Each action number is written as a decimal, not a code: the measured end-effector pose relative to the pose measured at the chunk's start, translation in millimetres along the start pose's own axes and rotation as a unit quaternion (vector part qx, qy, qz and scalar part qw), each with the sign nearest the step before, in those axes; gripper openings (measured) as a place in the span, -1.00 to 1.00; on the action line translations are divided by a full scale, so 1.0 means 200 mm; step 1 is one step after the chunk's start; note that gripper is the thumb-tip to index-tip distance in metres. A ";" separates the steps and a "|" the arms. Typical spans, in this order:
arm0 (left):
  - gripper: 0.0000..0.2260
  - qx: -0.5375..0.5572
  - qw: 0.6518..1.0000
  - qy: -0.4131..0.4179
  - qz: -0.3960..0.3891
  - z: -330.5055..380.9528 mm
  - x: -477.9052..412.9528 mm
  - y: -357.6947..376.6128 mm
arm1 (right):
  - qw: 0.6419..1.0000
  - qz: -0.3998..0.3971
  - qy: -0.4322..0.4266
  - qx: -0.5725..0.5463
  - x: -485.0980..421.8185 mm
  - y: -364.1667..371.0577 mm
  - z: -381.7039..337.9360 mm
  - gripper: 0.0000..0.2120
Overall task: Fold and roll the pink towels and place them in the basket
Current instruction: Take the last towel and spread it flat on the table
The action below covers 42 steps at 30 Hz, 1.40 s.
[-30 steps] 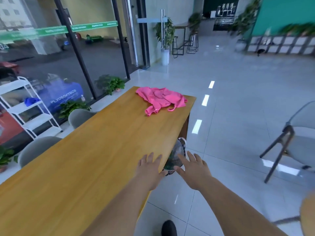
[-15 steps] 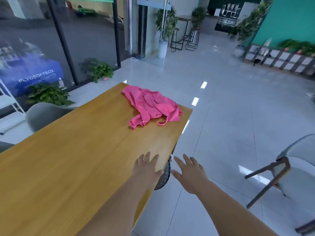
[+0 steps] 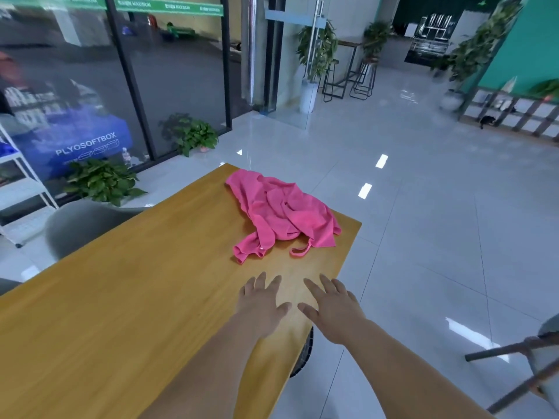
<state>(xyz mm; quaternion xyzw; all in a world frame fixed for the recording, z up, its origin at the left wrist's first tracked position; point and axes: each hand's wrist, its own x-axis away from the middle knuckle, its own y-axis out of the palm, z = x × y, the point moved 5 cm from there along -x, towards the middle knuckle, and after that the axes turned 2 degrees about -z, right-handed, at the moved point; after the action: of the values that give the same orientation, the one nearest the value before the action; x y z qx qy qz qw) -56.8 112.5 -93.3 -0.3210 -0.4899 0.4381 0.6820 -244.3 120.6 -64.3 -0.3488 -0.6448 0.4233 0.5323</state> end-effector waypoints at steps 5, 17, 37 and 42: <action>-0.29 0.000 1.000 -0.019 0.010 0.02 -0.22 -0.04 | 1.000 -0.003 -0.022 -0.005 -0.29 -0.06 0.07 -0.28; -0.28 -0.013 0.994 -0.106 -0.005 -0.02 -0.88 -0.13 | 0.993 -0.036 -0.116 -0.016 -1.27 -0.19 0.25 -0.31; -0.27 -0.070 0.991 -0.118 -0.002 -0.01 -1.75 -0.34 | 0.982 -0.020 -0.186 0.031 -2.16 -0.25 0.58 -0.31; -0.26 -0.074 0.988 -0.132 -0.006 -0.05 -1.79 -0.20 | 0.981 -0.012 -0.185 0.056 -2.19 -0.22 0.57 -0.28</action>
<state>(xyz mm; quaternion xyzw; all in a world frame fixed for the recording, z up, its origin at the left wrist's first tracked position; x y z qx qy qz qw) -84.0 -229.8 -199.6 -0.3064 -0.6088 0.4351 0.5884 -273.0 -312.1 -203.4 -0.2269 -0.7116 0.5094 0.4274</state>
